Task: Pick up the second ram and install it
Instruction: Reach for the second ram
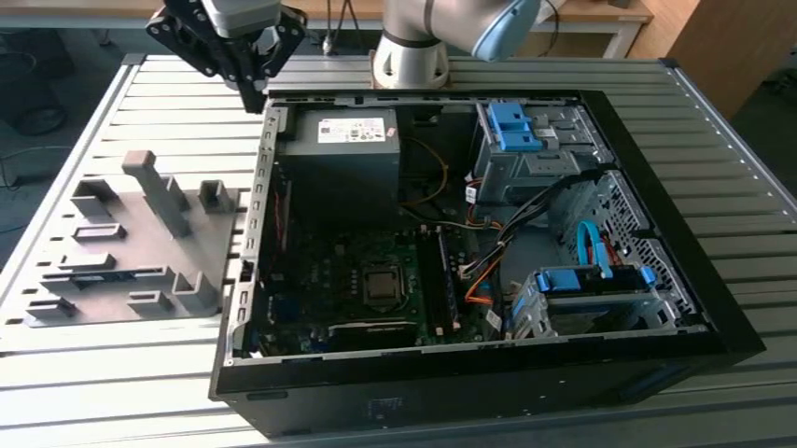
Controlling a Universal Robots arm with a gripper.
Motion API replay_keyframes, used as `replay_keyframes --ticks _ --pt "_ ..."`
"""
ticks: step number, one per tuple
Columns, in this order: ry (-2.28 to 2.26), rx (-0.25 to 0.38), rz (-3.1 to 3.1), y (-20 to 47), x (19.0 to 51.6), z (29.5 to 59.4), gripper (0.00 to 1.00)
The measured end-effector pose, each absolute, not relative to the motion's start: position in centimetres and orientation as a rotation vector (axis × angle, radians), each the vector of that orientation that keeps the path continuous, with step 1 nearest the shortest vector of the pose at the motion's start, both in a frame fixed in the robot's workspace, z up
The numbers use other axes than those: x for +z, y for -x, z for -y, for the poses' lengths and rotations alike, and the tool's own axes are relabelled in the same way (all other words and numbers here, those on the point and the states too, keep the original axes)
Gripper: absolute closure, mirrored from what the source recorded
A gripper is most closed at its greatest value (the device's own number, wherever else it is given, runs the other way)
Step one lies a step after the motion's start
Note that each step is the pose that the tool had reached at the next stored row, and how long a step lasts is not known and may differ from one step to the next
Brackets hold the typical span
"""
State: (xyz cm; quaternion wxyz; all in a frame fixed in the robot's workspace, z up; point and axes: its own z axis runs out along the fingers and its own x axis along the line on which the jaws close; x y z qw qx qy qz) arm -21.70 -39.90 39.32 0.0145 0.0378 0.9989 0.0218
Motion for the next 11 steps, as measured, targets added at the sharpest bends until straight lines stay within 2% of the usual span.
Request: replay_keyframes --ticks 11 --pt "-0.118 0.068 -3.11 23.8 39.3 39.9 0.9"
